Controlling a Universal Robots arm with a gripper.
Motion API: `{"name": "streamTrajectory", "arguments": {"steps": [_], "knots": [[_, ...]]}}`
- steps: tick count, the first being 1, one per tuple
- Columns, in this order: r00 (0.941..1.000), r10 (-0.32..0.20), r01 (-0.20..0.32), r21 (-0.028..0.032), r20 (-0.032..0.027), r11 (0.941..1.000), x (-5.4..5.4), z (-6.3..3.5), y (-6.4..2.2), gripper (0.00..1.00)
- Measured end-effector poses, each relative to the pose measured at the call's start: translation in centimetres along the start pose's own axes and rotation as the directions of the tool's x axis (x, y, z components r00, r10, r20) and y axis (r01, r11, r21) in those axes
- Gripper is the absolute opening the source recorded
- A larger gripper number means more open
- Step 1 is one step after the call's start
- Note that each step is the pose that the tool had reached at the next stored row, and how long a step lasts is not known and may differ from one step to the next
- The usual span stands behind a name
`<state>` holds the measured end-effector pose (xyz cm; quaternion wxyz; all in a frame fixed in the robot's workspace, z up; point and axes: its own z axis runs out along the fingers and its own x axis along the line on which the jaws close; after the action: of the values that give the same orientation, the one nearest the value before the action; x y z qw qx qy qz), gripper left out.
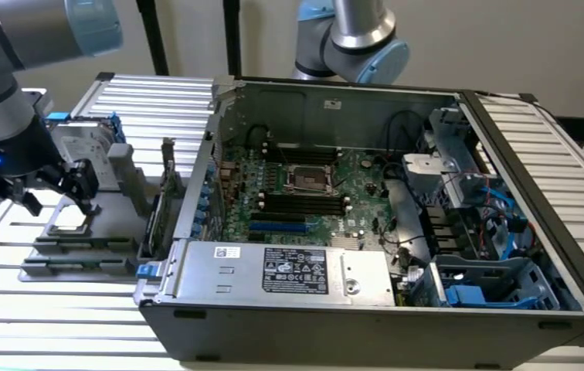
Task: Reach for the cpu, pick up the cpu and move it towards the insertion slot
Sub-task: 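Pick up the cpu and move it towards the insertion slot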
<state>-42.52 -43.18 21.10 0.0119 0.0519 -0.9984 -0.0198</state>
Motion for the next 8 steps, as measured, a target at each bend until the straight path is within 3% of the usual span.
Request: {"name": "streamTrajectory", "arguments": {"steps": [8], "knots": [[1.0000,0.003,-0.003,0.0000,0.0000,1.0000,-0.02,0.30,0.06,0.76]]}}
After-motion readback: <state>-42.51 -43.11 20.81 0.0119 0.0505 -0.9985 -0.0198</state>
